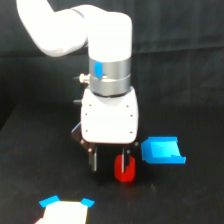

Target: Pick up the red object from the table

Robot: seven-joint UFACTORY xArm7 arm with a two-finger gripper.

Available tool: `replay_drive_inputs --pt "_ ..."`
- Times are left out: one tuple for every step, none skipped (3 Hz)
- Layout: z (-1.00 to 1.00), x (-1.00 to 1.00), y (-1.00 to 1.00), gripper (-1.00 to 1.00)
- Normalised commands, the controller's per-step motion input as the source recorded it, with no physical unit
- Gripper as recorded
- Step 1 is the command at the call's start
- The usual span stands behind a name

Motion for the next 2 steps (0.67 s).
replay_drive_inputs --pt "-0.59 0.49 1.00 0.46" --pt "-0.58 0.41 1.00 -0.10"
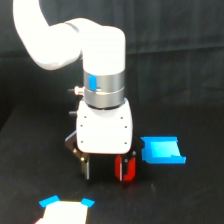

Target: Pick up the red object from the table

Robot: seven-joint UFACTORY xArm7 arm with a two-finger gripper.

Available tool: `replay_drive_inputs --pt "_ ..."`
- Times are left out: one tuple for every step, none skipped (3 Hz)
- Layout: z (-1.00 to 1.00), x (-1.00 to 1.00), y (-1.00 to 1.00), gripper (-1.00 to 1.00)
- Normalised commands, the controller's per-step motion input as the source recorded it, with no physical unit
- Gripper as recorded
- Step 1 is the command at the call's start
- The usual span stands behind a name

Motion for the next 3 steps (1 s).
replay_drive_inputs --pt "-0.64 0.23 0.62 -0.34" --pt "-0.18 0.08 1.00 -0.06" --pt "-0.30 0.20 1.00 0.57"
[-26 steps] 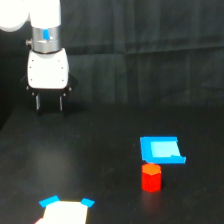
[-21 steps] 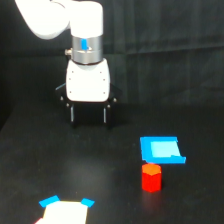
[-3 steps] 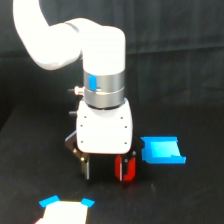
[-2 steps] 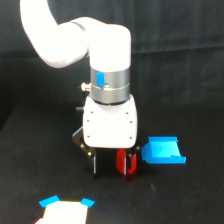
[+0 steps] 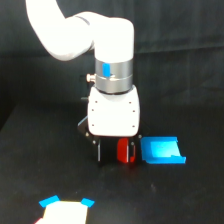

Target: Pick up the red object from the table

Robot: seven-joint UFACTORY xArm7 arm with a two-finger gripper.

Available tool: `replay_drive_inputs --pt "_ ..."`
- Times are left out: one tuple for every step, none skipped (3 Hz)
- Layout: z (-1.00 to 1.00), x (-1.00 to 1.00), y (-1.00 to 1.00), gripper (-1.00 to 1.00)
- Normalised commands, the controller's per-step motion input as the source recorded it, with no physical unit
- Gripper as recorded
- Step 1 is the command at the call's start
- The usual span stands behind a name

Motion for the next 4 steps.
replay_drive_inputs --pt "-0.33 -0.17 1.00 0.15" --pt "-0.69 0.00 0.47 -1.00" --pt "-0.39 -0.21 0.99 1.00" --pt "-0.24 -0.42 0.92 0.69"
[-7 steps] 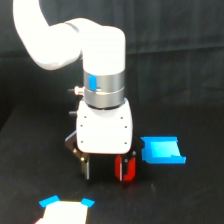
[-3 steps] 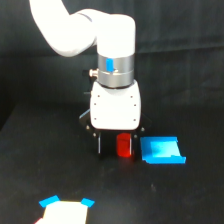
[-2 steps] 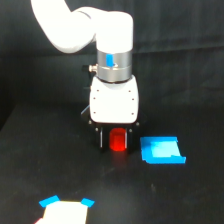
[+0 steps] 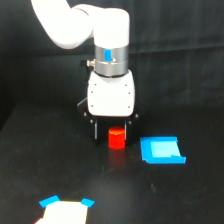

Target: Pick up the red object from the table

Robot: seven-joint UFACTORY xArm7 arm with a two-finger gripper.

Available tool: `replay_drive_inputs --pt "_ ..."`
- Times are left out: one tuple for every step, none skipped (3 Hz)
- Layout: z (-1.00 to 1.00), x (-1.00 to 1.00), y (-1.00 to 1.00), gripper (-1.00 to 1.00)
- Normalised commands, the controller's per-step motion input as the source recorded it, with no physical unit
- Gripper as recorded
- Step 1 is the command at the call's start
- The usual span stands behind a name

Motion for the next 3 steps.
replay_drive_inputs --pt "-0.13 -0.19 0.24 -1.00" --pt "0.86 -0.26 -0.91 -1.00" --pt "1.00 0.09 -1.00 -1.00"
